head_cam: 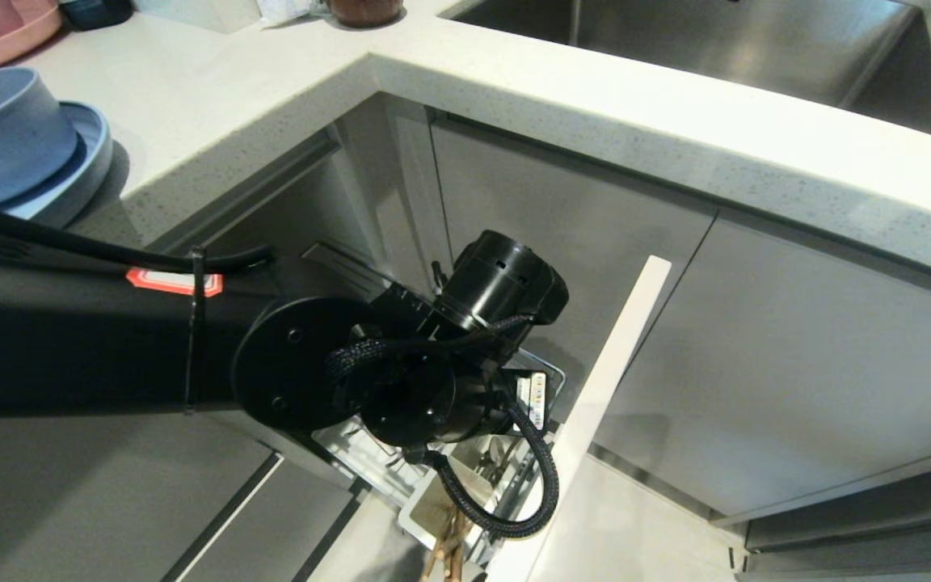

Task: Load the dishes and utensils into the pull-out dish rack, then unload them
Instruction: Take the fork out of the cupboard

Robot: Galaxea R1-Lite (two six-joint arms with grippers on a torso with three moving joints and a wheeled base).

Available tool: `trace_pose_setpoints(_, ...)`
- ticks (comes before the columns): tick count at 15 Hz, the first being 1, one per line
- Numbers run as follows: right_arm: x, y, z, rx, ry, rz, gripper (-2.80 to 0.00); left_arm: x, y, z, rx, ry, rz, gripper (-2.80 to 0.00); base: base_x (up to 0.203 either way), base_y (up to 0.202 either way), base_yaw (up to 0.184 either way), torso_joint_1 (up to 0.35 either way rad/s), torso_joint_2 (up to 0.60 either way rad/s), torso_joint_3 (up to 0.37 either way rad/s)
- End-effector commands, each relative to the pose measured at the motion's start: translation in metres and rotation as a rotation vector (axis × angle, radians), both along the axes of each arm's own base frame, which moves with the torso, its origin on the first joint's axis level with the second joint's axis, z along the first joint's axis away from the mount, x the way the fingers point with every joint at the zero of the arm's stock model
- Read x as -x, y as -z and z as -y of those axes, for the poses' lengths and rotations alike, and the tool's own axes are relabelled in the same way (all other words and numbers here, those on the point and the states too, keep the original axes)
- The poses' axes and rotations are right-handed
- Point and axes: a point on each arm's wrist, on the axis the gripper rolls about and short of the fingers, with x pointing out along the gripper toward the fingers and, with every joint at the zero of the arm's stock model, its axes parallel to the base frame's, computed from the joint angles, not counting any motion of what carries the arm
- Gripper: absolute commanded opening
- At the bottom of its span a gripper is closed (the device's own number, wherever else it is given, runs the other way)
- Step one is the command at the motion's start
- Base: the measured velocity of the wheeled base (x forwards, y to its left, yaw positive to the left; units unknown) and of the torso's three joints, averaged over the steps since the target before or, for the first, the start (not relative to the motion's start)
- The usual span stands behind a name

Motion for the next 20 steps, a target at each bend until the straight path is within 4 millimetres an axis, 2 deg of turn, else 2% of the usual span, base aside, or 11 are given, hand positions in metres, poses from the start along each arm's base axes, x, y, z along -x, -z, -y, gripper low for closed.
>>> trace_pose_setpoints(1, 0.0, 0.0, 0.0, 0.0, 0.0, 0.002, -2.8, 0.002, -0.004, -0.002, 0.007, -0.002, 0.007, 0.0, 0.0, 0.0, 0.0, 0.0, 0.0, 0.0)
trace_pose_setpoints(10, 0.0, 0.0, 0.0, 0.0, 0.0, 0.001, -2.8, -0.005, 0.019, 0.014, -0.019, 0.005, -0.031, 0.0, 0.0, 0.0, 0.0, 0.0, 0.0, 0.0)
trace_pose_setpoints(20, 0.0, 0.0, 0.0, 0.0, 0.0, 0.001, -2.8, -0.011, 0.023, 0.02, 0.034, -0.018, -0.016, 0.0, 0.0, 0.0, 0.0, 0.0, 0.0, 0.0)
